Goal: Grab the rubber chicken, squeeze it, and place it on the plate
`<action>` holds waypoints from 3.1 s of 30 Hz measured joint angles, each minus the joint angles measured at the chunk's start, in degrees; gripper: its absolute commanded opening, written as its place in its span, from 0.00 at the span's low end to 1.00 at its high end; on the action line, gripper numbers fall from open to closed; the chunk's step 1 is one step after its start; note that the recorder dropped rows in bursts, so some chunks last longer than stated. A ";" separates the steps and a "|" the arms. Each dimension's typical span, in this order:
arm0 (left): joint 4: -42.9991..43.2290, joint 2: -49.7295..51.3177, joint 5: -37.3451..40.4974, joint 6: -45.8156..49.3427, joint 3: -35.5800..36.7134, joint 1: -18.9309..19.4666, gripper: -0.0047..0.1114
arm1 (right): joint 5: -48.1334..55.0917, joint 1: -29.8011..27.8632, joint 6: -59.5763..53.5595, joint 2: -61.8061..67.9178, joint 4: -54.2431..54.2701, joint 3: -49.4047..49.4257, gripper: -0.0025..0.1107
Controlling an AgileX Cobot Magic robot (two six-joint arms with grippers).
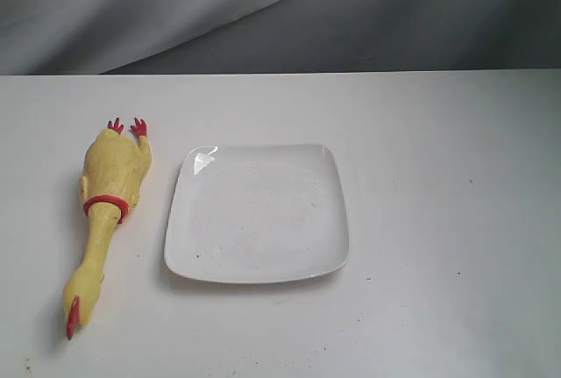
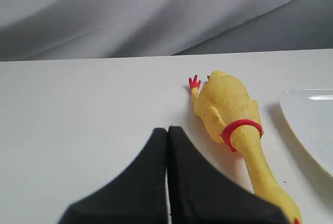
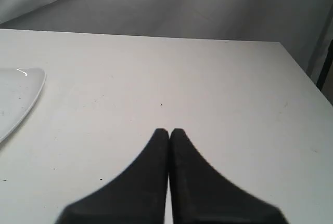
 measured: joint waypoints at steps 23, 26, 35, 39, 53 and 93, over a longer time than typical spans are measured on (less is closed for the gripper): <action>0.00 0.00 0.00 0.00 0.00 0.00 0.05 | -46.03 0.00 16.60 0.00 3.36 0.00 0.02; 0.00 0.00 0.00 0.00 0.00 0.00 0.05 | -47.94 0.00 22.19 -0.03 4.22 -0.79 0.02; 0.00 0.00 0.00 0.00 0.00 0.00 0.05 | -32.36 0.00 24.80 10.15 3.51 -21.48 0.02; 0.00 0.00 0.00 0.00 0.00 0.00 0.05 | -21.16 0.00 24.80 19.72 0.49 -33.40 0.02; 0.00 0.00 0.00 0.00 0.00 0.00 0.05 | 23.94 0.00 -10.70 60.27 21.32 -68.46 0.02; 0.00 0.00 0.00 0.00 0.00 0.00 0.05 | 40.89 49.92 2.09 141.86 14.43 -133.05 0.51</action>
